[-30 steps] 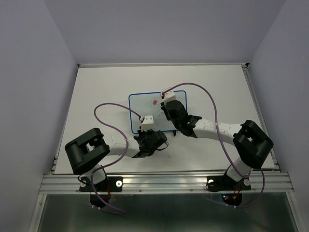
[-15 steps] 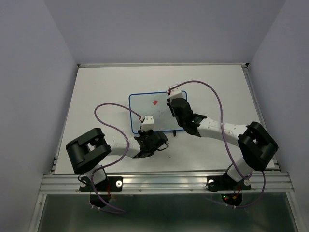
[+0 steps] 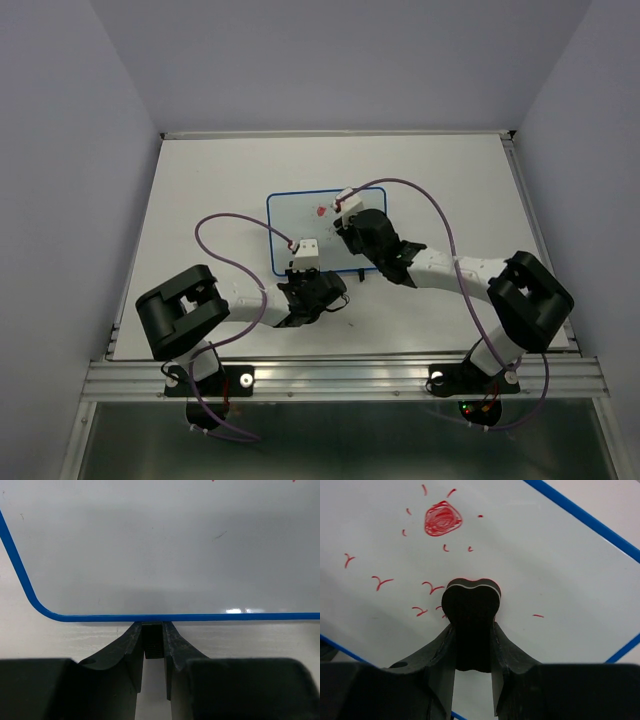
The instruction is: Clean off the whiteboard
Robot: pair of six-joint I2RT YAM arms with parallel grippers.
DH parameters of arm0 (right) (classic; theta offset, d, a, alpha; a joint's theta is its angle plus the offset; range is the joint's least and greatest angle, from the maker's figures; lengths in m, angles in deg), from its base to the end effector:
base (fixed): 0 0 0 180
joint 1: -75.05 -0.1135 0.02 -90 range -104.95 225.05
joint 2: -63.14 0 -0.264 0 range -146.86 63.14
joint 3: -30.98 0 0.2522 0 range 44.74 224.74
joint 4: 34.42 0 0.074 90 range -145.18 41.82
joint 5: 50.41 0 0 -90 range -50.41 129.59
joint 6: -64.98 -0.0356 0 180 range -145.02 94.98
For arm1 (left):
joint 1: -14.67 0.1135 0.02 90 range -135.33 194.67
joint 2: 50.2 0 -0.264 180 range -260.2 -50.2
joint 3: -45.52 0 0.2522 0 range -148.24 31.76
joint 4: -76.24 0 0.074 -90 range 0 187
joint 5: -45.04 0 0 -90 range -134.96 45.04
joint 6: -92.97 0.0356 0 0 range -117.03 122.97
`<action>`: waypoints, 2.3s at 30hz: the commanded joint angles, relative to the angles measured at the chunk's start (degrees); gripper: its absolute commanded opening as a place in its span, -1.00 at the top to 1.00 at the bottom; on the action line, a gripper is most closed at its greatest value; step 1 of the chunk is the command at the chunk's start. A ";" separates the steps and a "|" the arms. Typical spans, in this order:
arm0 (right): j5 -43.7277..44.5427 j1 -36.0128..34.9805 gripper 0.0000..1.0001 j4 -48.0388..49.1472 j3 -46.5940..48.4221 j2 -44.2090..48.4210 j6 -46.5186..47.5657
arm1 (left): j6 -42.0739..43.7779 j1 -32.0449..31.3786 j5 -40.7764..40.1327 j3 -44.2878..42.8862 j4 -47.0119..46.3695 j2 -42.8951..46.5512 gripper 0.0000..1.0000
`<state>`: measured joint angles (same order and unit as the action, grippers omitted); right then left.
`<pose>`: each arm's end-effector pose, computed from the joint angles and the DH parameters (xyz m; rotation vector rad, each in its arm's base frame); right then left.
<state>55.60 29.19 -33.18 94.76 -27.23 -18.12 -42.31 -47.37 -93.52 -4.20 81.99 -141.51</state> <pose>0.2473 0.2408 0.2183 -0.7257 1.8619 0.1561 0.1552 -0.2355 0.1383 -0.0585 2.0797 -0.0968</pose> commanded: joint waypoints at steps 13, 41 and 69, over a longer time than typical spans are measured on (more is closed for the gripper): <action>10.97 0.42 0.95 1.43 1.92 0.36 -2.76 | -0.07 -0.01 0.83 3.36 -3.24 -1.68 1.00; -3.88 -5.10 0.95 -0.07 7.28 -8.06 -2.67 | 0.01 -0.10 -0.40 2.65 -4.73 -3.44 1.00; 9.49 4.82 0.98 4.59 -3.87 5.82 -1.71 | -1.04 -0.10 2.06 1.51 -5.17 -6.25 1.00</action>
<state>64.76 34.59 -30.90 92.88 -23.27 -20.75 -41.90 -47.98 -97.91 -2.54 74.14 -144.59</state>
